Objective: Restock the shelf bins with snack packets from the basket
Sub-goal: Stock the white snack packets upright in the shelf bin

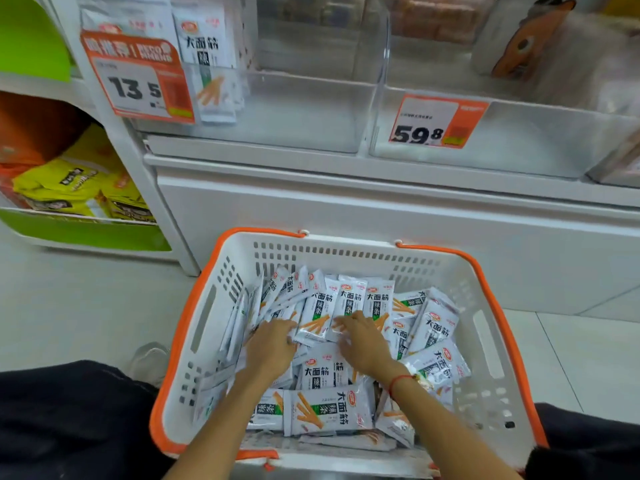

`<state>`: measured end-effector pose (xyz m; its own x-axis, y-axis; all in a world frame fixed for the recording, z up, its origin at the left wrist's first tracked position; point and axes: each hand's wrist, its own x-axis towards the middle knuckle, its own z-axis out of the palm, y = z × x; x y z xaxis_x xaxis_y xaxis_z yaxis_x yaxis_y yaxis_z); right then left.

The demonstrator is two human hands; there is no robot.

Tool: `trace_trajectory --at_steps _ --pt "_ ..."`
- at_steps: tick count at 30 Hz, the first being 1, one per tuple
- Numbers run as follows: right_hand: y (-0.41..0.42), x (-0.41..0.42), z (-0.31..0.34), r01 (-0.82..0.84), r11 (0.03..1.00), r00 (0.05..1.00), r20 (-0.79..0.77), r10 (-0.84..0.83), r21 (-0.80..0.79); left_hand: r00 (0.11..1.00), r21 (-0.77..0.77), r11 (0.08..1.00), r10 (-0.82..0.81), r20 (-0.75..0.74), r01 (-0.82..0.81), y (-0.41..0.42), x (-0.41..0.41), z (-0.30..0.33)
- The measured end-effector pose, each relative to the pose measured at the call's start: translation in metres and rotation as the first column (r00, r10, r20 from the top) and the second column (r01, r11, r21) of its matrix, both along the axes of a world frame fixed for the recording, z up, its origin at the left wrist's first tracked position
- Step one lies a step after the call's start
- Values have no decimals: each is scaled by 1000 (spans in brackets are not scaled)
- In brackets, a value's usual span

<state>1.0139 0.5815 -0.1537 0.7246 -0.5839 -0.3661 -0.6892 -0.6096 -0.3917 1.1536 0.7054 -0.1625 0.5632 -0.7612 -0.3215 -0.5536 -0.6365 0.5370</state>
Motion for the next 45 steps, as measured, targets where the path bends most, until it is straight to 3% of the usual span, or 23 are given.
trace_trajectory --at_steps 4,7,11,16,20,23,26,30,32,35,39,43,45 --pt "-2 22 -5 145 987 989 -7 -146 -72 997 -33 998 50 66 -48 -32 -3 -3" --pt "-4 32 -5 316 946 947 -42 -319 -77 995 45 996 77 69 -80 -53 -6 -3" --pt "-9 40 -9 389 921 917 -79 -391 -33 984 77 982 166 65 -170 -67 -13 -4" --pt "-28 40 -1 543 833 840 -53 -541 103 985 15 986 169 -17 -169 -66 -13 -2" --pt "-46 29 8 432 881 897 9 -442 192 956 -99 979 147 -254 -176 -51 -2 7" --pt "-57 21 28 412 801 851 131 -508 435 890 -182 935 209 -406 -303 -38 10 16" --pt "-63 10 55 297 723 790 265 -553 624 828 -161 910 260 -497 -382 -31 18 29" --pt "-48 9 76 120 570 828 235 -509 813 655 -62 890 284 -700 -452 -30 15 34" --pt "-32 18 70 152 614 828 239 -507 774 543 -45 866 270 -795 -497 -34 7 32" --pt "-11 29 51 284 730 738 345 -580 622 460 6 817 331 -824 -576 -36 -4 29" --pt "6 33 37 417 796 673 440 -595 438 535 -42 850 292 -793 -526 -35 -11 16" --pt "1 35 35 384 841 706 466 -534 382 584 -68 858 286 -760 -509 -30 -17 32" --pt "-17 27 31 479 836 727 413 -548 266 581 -102 841 273 -767 -531 -28 -14 33"
